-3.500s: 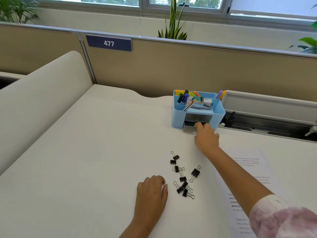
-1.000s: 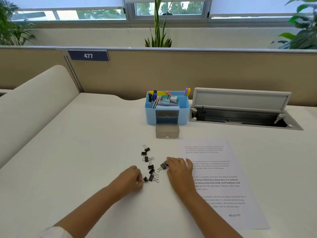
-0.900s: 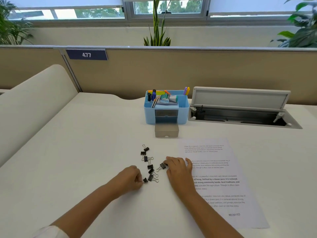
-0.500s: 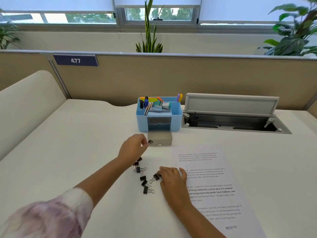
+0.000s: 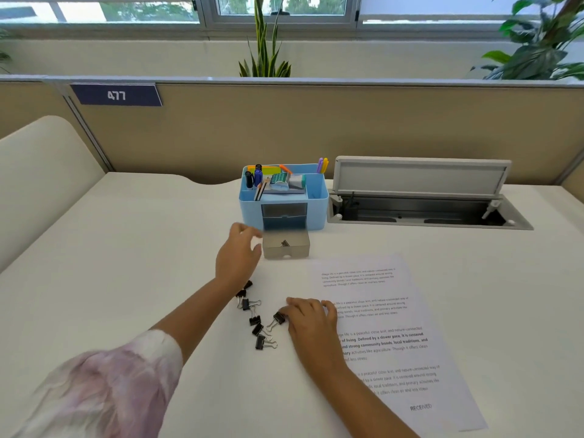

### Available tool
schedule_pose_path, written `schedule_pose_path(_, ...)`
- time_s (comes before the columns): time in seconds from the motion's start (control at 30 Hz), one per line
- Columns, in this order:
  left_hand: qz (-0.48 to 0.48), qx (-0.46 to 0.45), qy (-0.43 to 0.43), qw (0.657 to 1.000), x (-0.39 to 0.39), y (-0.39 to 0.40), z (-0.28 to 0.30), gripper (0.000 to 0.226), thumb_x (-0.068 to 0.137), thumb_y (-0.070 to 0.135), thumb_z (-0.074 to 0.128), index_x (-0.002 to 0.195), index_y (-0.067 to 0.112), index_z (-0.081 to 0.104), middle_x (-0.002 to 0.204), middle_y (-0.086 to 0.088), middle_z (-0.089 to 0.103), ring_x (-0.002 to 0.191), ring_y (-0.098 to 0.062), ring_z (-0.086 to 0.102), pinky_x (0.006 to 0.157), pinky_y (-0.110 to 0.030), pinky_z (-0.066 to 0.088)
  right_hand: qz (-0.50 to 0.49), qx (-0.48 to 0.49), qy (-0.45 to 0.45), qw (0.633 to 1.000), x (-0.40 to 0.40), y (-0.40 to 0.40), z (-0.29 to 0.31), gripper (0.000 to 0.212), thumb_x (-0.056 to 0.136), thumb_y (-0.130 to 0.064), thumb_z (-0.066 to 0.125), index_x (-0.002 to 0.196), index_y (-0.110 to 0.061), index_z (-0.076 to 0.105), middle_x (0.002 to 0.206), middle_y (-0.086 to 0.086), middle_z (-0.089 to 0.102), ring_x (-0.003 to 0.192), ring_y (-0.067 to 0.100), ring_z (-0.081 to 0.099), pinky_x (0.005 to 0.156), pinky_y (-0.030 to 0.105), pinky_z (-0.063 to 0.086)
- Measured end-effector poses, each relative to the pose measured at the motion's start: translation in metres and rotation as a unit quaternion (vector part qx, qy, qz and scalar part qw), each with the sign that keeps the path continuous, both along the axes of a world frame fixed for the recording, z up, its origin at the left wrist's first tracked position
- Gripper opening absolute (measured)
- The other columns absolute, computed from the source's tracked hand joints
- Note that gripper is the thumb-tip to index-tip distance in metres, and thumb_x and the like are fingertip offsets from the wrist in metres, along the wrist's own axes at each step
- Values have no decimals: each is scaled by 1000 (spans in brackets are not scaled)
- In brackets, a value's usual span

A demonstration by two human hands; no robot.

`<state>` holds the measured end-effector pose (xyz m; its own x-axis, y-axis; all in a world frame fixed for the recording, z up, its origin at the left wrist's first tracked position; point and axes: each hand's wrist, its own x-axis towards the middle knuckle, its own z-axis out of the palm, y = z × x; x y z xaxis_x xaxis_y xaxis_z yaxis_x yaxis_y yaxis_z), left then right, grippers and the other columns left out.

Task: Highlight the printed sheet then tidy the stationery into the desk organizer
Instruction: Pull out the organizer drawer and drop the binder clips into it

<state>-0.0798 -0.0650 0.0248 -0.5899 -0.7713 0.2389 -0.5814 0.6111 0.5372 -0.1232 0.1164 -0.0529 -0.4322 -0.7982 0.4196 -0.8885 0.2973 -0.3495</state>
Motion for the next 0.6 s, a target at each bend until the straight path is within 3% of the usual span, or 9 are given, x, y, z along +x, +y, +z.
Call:
schedule_pose_path(0.07,33,40,-3,999,26,0,-11,21,88,12,55,108,16,59,122,-4,45,73,-18,58,62,-25,43,4,-10,12,1000,0,1,-2,34,67,-10,68,91,-34,63,100,-13,64,92,7,58,94,30,25)
schedule_pose_path(0.17,12,55,-42,998,60,-2,-34,32,86,0,49,110,18,61,124,-7,47,93,-25,58,78,-32,46,1,-6,27,1000,3,2,1,30,71,-13,54,91,-33,65,97,-14,64,89,7,61,92,26,26)
schedule_pose_path(0.23,-31,26,-61,997,74,-4,-44,43,84,-8,43,114,16,62,125,-10,51,108,-28,53,87,-31,42,5,11,42,999,5,2,5,33,72,-14,44,89,-34,64,91,-16,64,81,7,61,86,25,26)
schedule_pose_path(0.3,-70,-27,-82,994,83,-5,-51,50,82,-12,42,115,19,63,124,-10,56,111,-31,51,89,-37,43,15,26,44,999,4,1,10,31,70,-13,49,86,-35,63,85,-17,62,74,8,58,80,24,25)
schedule_pose_path(0.43,-67,-79,-81,991,92,-1,-62,43,85,5,41,115,26,63,116,-6,63,100,-34,55,79,-41,49,27,74,8,997,-7,-5,23,46,58,0,68,90,-32,64,84,-16,63,73,12,58,74,26,20)
schedule_pose_path(0.6,-80,-120,-107,984,89,-3,-64,46,86,24,27,116,31,61,115,-2,64,91,-32,57,67,-35,47,13,66,-8,998,-41,-32,57,51,83,10,45,117,-26,58,114,-4,61,103,19,50,88,31,15)
